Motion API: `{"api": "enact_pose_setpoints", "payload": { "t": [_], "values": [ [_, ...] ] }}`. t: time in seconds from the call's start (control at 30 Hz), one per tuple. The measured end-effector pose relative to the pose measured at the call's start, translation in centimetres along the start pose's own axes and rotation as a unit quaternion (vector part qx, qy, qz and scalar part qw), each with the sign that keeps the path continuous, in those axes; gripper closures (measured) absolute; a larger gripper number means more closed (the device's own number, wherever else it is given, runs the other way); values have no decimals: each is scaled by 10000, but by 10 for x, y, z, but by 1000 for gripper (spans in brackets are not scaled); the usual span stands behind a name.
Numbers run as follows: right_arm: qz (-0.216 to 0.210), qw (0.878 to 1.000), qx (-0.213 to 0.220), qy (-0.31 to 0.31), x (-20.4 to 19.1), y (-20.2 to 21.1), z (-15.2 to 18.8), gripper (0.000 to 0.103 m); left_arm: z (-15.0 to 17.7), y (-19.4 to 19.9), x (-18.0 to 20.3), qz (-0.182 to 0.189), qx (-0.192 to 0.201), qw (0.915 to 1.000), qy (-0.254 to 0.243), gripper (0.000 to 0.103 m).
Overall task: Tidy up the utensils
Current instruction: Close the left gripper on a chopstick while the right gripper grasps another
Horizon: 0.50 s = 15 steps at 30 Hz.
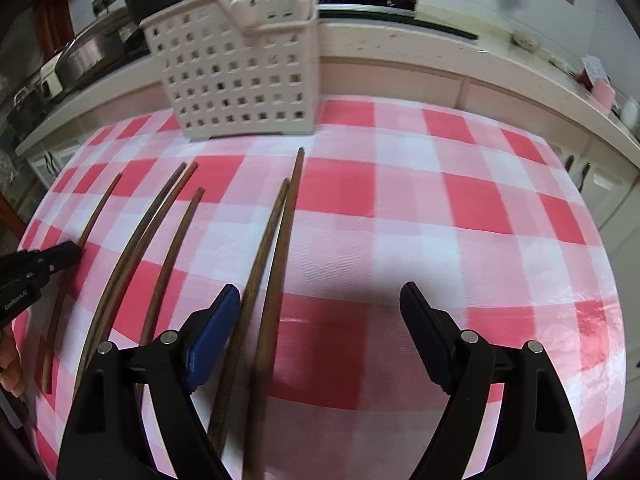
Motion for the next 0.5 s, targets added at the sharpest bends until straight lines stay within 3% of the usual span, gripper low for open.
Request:
{"api": "enact_pose_setpoints", "payload": {
  "t": [0.23,0.5],
  "values": [
    [184,9998,-64,78,5,-13,-11,32,-9,-6,-2,-26,-118,9998,-140,93],
    [61,9991,-256,346,-10,-34,-29,53,-20,-13,-10,62,-346,9992,-204,93]
  ]
}}
Point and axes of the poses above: each gripper's, at about its wrist camera, not at the fingertips, and y roughly against the way its jaws point, x to its right, z to its underside, the point moved 1 cm from there along -y, roughly the way its jaws point, and after that the axes turned 12 degrees about -y, right-handed, at the moved point
